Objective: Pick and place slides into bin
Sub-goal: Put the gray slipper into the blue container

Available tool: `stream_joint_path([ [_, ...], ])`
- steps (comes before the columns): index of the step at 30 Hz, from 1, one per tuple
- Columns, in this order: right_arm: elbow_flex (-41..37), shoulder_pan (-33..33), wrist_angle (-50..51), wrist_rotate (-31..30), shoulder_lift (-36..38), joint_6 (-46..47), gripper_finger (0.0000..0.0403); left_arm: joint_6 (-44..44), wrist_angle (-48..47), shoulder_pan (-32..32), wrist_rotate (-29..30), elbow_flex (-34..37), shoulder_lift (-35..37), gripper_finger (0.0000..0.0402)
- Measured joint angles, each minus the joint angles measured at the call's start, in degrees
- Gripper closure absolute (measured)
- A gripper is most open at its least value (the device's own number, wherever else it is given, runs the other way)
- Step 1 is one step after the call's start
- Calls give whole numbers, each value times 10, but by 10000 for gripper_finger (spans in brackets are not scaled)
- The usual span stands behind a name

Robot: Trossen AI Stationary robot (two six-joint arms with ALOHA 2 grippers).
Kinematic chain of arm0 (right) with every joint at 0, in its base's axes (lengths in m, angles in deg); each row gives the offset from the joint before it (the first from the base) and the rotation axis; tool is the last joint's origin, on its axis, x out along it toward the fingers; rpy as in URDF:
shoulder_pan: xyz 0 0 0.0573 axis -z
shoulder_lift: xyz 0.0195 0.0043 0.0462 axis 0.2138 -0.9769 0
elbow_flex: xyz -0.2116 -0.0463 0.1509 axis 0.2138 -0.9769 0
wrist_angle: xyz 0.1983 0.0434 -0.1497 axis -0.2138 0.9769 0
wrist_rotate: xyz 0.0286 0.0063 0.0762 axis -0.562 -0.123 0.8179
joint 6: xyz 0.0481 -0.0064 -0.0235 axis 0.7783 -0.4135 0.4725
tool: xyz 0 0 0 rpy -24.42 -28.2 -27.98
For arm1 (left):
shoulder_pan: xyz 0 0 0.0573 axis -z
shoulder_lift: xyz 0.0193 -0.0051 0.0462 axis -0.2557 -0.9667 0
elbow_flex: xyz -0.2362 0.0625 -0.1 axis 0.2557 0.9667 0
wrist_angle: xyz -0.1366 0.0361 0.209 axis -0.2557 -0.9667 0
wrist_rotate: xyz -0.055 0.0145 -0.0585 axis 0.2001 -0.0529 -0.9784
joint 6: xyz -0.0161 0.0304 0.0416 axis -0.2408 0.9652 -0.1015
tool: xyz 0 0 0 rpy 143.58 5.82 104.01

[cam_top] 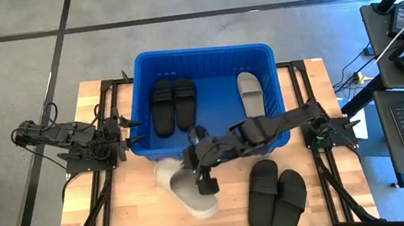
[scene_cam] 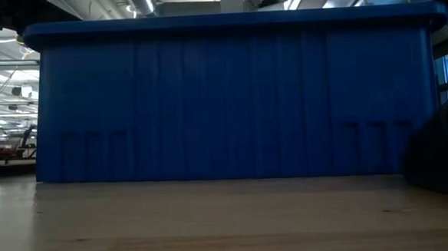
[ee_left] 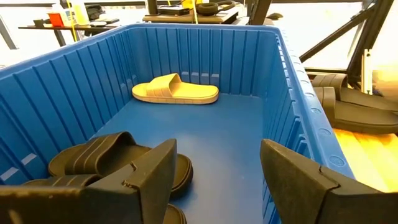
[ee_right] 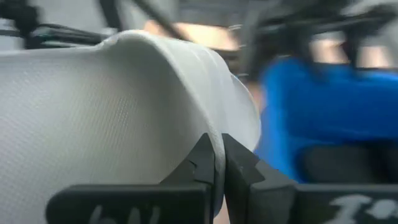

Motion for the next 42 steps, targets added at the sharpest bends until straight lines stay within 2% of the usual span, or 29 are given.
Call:
stream_joint_path([
  [6, 10, 10, 72, -212, 26, -34, 388, 0, -1, 0, 0, 0, 0, 175],
  [9, 10, 25, 117, -260, 34, -46, 388, 0, -2, 0, 0, 0, 0, 175],
  [19, 3, 130, 237, -263, 35, -74, 388, 0, -29, 0, 0, 0, 0, 175],
  [30, -38, 246, 240, -208, 36, -137, 388, 0, -27, 0, 0, 0, 0, 175],
  [36, -107, 279, 239, -205, 42, -167, 388, 0, -25, 0, 0, 0, 0, 175],
  [42, -260, 313, 116, -176, 115, -197, 388, 0, -25, 0, 0, 0, 0, 175],
])
